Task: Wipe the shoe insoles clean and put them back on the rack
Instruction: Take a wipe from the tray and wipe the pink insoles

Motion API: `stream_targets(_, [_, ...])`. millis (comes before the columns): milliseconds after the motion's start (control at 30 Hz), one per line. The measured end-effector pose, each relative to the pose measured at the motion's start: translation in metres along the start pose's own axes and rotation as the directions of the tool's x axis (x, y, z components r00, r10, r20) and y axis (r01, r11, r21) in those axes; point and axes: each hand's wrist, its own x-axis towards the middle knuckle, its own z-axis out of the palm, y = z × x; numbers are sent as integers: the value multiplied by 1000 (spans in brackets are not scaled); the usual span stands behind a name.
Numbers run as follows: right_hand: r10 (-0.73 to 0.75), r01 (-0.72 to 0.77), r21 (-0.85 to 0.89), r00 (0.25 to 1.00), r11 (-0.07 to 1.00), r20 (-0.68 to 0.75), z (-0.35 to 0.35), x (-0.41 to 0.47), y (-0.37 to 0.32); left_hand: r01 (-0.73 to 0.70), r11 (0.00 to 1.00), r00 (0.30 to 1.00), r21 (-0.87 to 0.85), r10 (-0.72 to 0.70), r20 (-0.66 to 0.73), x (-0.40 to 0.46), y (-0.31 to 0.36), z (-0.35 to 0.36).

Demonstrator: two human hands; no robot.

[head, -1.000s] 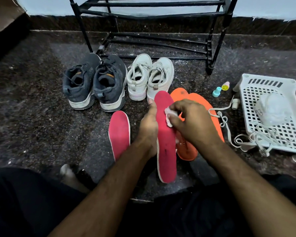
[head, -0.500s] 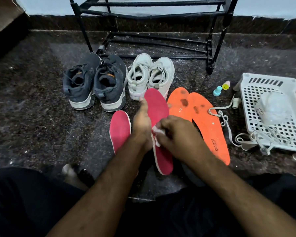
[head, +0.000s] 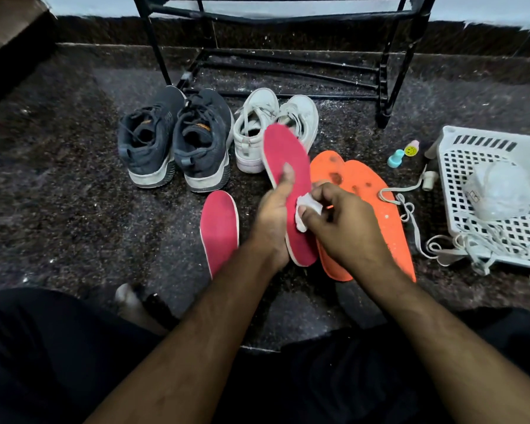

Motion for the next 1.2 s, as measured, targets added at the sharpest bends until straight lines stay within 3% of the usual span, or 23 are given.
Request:
stream_targets(167, [-140, 132, -145, 989, 980, -42, -5, 0, 1, -8, 997, 1000, -74, 8, -3, 6, -5, -2])
stream_targets(333, [-231, 246, -160, 967, 956, 106, -7, 2, -4, 0, 1000, 1000, -26, -1, -30, 19, -14, -12])
stream_targets(500, [-180, 161, -239, 982, 958, -58, -12, 19, -3, -113, 992, 991, 47, 116, -69, 14, -22, -6])
stream_targets(600, [-270, 287, -155, 955, 945, 120, -3, 3, -15, -59, 997, 995, 46, 63, -78, 14, -3, -17])
stream_targets(700, [-257, 287, -85, 931, 954, 259, 0, -18, -17, -69, 997, 992, 47, 73, -100, 20, 15, -34])
stream_targets(900, [-213, 215, -196, 977, 957, 33, -5, 1, -7, -85, 996, 991, 21, 86, -98, 22, 0, -24])
stream_targets(1067, [-233, 279, -129, 929, 952, 287, 2, -15, -17, -80, 997, 991, -17, 78, -106, 24, 12, -34])
stream_targets(1200, [-190, 211, -242, 976, 947, 110, -8, -5, -3, -101, 995, 986, 12, 102, -132, 21, 5, -25])
